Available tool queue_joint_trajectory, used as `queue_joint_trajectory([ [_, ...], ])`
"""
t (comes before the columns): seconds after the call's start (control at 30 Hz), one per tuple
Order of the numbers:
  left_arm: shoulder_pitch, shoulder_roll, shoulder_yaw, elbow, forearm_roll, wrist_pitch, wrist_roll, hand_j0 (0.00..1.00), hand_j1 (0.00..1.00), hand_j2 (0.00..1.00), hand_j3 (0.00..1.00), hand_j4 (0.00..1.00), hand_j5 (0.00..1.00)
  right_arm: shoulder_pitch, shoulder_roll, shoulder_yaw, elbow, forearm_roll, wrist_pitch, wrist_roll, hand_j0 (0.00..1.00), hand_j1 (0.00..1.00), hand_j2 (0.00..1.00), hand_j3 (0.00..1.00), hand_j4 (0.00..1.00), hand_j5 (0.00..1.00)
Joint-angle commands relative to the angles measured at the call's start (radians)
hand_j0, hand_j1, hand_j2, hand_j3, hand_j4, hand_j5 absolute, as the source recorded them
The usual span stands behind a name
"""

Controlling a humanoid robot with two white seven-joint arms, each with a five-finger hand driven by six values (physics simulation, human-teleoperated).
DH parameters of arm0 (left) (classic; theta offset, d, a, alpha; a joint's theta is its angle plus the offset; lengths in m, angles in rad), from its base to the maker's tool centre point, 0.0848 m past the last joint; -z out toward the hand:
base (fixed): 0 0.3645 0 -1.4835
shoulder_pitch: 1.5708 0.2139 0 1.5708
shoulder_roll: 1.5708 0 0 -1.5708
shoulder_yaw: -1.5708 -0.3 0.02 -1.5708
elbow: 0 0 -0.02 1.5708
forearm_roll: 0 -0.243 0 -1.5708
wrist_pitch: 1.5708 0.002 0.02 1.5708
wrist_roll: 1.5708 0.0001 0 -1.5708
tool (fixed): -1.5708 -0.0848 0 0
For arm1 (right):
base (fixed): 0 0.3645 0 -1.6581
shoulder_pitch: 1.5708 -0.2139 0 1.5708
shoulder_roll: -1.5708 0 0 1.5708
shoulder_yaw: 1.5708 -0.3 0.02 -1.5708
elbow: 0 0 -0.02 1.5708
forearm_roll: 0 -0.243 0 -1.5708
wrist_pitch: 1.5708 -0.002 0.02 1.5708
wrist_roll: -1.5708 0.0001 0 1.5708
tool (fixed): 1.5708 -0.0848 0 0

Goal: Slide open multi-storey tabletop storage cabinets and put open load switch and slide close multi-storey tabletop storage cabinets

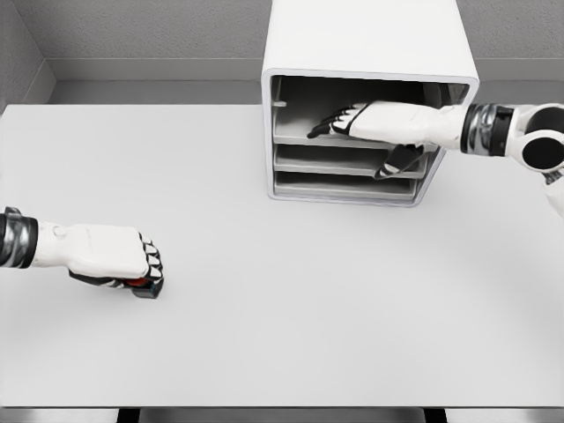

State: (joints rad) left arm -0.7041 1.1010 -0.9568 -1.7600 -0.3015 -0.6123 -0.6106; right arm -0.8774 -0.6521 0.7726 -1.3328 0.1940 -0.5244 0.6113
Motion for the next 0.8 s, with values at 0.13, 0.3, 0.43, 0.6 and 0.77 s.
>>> queue_joint_trajectory([
  [0.13,-0.009,0.010,0.000,-0.001,0.005,0.001,0.000,0.39,0.39,0.39,0.39,0.39,0.39,-0.014,0.008,0.007,0.113,-0.005,0.003,0.000,1.00,1.00,1.00,1.00,1.00,1.00],
  [0.3,-0.046,0.019,0.001,-0.002,0.028,0.001,0.000,0.39,0.39,0.39,0.39,0.39,0.39,-0.020,0.012,0.013,0.139,-0.004,0.000,0.000,1.00,1.00,1.00,1.00,1.00,1.00],
  [0.43,-0.063,0.017,0.003,-0.001,0.065,0.001,0.000,0.39,0.39,0.39,0.39,0.39,0.39,-0.018,0.012,0.024,0.133,-0.005,-0.011,0.000,1.00,1.00,1.00,1.00,1.00,1.00],
  [0.6,-0.066,0.017,0.003,-0.001,0.067,0.001,0.000,0.39,0.39,0.39,0.39,0.39,0.39,0.066,-0.113,-0.105,-0.069,-0.019,-0.045,0.000,1.00,1.00,1.00,1.00,1.00,1.00],
  [0.77,-0.067,0.033,0.003,-0.002,0.067,0.001,0.000,0.39,0.39,0.39,0.39,0.39,0.39,0.089,-0.133,-0.151,-0.172,-0.079,-0.022,0.000,1.00,1.00,1.00,1.00,1.00,1.00],
])
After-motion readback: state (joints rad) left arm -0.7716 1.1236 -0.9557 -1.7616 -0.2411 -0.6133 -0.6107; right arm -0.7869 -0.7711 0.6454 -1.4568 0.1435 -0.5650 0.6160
